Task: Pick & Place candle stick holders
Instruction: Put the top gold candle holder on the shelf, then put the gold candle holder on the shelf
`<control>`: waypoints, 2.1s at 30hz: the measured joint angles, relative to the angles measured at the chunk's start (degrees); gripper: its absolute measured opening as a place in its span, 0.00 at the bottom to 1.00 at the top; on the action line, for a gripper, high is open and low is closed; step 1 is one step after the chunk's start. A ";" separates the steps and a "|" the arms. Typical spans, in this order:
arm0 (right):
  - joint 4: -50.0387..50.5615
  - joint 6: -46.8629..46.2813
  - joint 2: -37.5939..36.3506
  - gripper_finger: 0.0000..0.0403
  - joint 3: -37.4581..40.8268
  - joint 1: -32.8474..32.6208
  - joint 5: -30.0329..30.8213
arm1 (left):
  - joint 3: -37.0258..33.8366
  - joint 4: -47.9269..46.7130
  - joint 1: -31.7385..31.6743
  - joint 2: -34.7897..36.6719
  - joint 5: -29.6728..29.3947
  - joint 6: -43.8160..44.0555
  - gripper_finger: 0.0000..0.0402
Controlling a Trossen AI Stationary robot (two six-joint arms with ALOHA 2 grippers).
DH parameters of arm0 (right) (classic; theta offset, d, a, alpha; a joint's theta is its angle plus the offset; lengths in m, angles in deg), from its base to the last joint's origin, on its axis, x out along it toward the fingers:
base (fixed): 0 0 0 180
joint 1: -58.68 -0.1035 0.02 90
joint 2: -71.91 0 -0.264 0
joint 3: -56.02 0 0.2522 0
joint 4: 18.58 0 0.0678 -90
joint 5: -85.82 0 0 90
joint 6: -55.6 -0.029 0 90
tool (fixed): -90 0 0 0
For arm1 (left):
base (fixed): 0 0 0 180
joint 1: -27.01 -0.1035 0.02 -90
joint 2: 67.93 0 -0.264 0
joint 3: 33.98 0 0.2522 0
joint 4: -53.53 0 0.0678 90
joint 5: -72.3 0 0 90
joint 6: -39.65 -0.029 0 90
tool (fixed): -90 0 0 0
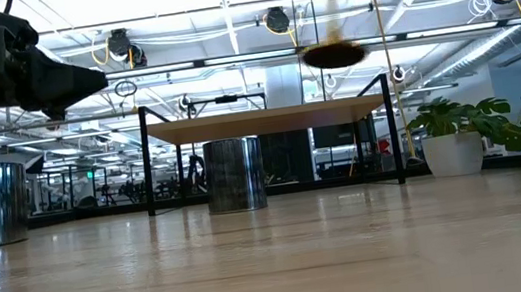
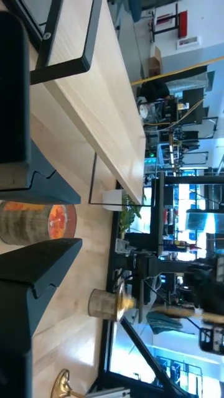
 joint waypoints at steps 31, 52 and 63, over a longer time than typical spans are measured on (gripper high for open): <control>5.49 -3.93 17.72 0.04 -17.17 48.73 7.15 | 0.00 -2.82 -0.01 -0.01 -1.07 3.03 0.26; 8.58 -2.18 17.68 0.25 -17.17 49.59 6.84 | 0.00 -3.91 0.01 -0.01 -1.05 3.49 0.26; 21.59 3.75 8.65 0.47 -17.17 47.12 4.49 | 0.00 -3.89 -0.01 0.00 1.13 7.53 0.26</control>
